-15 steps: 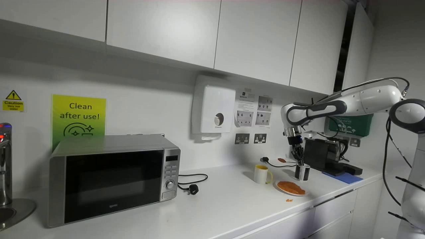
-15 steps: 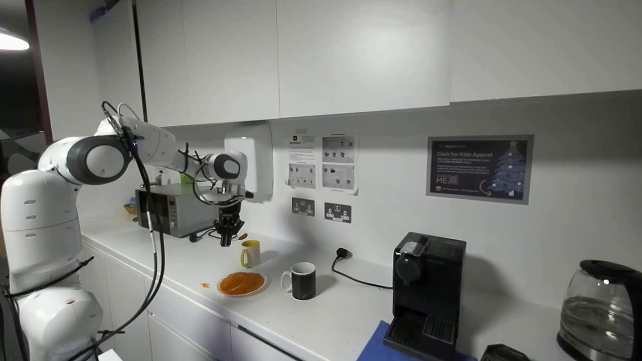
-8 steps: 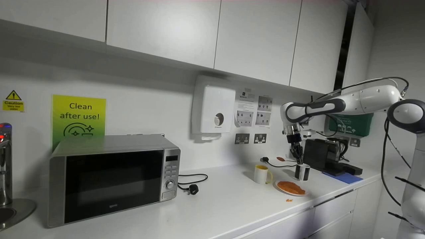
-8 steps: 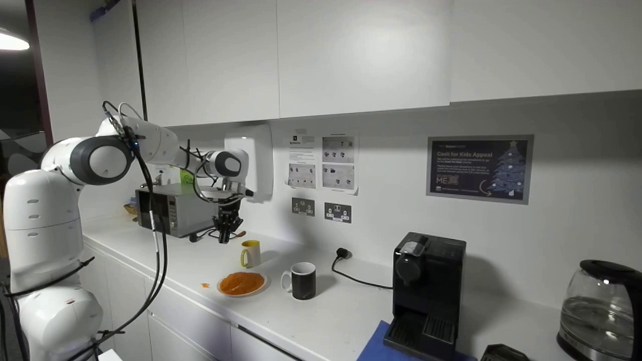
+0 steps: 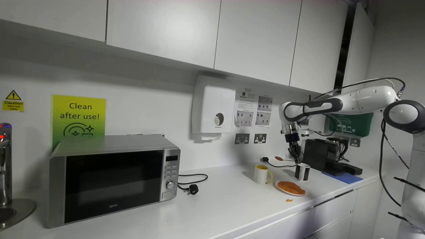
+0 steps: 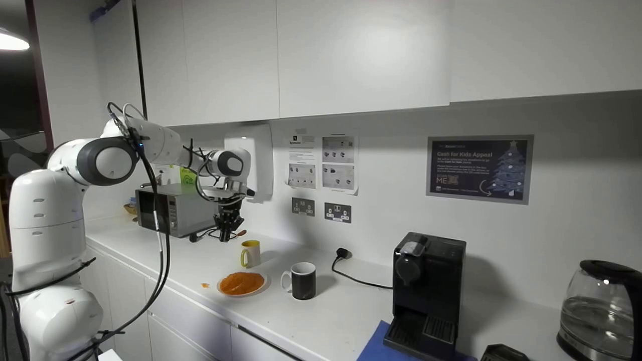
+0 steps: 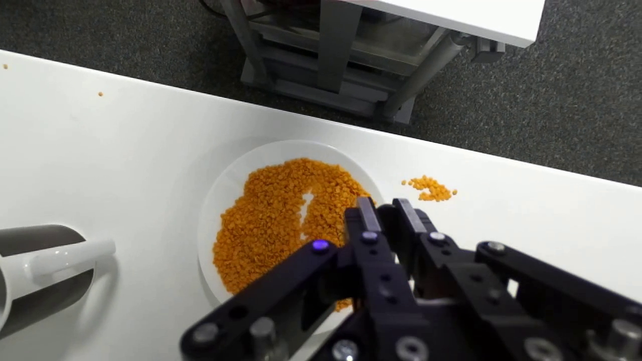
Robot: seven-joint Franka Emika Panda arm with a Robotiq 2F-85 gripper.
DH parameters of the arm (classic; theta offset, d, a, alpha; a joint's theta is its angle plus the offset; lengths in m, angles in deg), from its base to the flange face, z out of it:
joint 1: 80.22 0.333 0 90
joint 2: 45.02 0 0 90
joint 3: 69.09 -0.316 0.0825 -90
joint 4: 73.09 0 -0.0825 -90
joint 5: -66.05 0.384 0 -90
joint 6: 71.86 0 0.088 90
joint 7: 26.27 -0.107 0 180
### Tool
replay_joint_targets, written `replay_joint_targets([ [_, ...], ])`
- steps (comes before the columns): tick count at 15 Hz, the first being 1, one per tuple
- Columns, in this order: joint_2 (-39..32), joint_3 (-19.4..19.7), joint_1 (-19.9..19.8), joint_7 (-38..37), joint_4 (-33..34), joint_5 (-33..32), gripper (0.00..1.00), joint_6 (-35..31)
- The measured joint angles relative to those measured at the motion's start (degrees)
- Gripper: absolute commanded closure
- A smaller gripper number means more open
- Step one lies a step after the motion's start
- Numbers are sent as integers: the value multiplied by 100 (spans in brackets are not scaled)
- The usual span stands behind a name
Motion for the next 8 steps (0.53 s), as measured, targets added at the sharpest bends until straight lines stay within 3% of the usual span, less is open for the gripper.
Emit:
replay_joint_targets([
  [8, -237, -4, 1, 0, 292, 94, 97, 113],
])
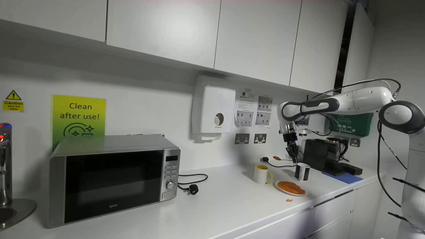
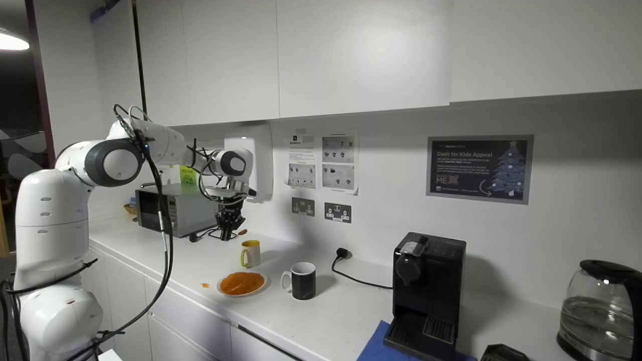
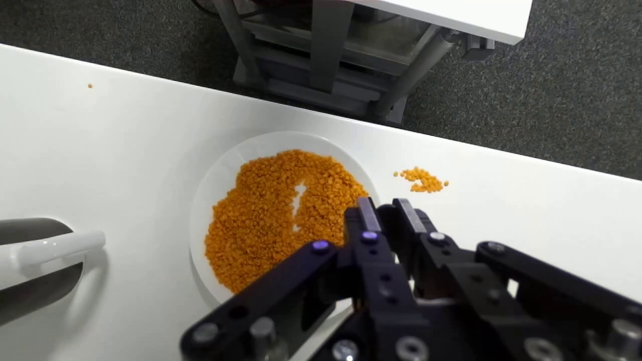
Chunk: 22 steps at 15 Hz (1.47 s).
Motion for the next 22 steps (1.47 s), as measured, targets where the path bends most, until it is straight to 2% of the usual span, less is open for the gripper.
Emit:
replay_joint_targets([
  [22, -804, -91, 130, -100, 1013, 114, 97, 388],
])
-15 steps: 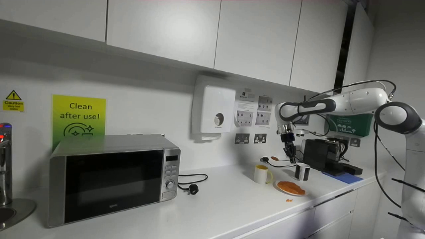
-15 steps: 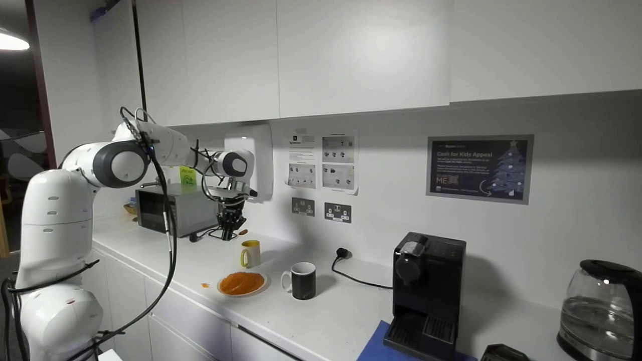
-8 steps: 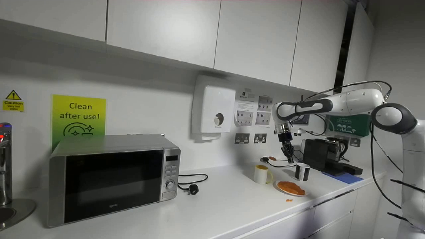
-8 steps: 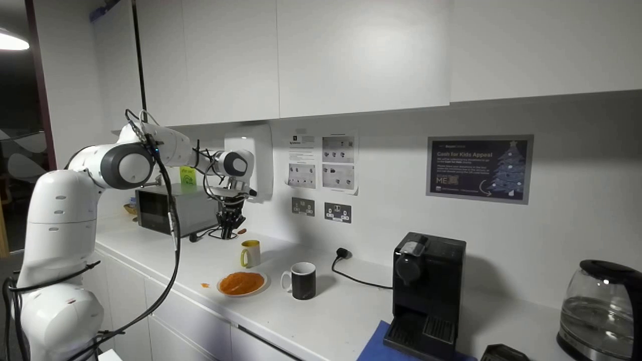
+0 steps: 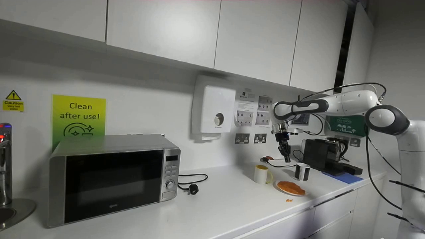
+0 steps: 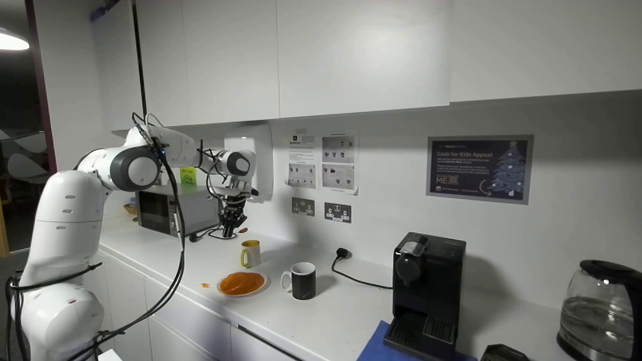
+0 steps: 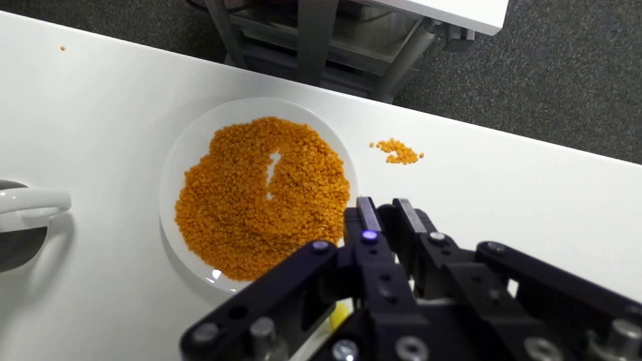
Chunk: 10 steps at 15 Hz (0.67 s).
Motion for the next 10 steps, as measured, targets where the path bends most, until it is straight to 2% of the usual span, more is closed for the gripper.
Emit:
replay_joint_targets([
  [10, -437, 0, 5, -185, 418, 32, 97, 12],
])
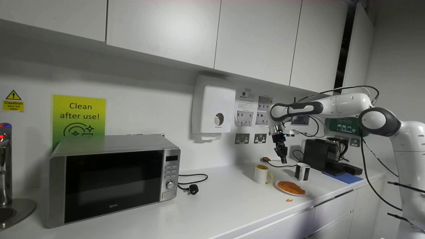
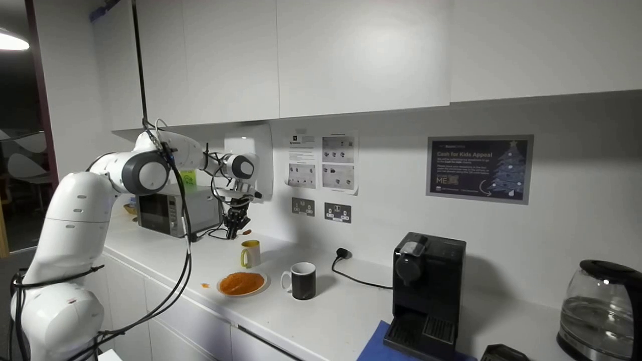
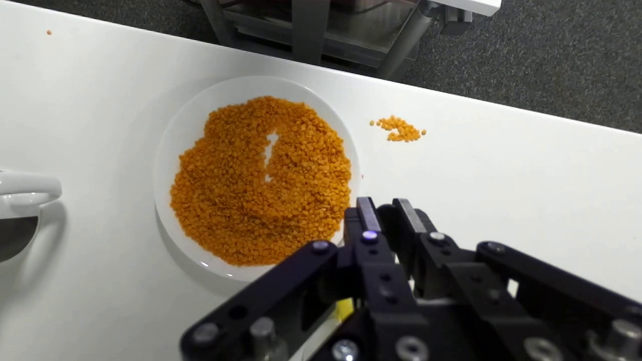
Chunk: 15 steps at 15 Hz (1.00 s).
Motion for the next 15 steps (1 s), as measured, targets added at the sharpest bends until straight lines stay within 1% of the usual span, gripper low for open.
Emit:
replay_joint_targets([
  [15, -501, 0, 144, -289, 410, 0, 97, 3],
])
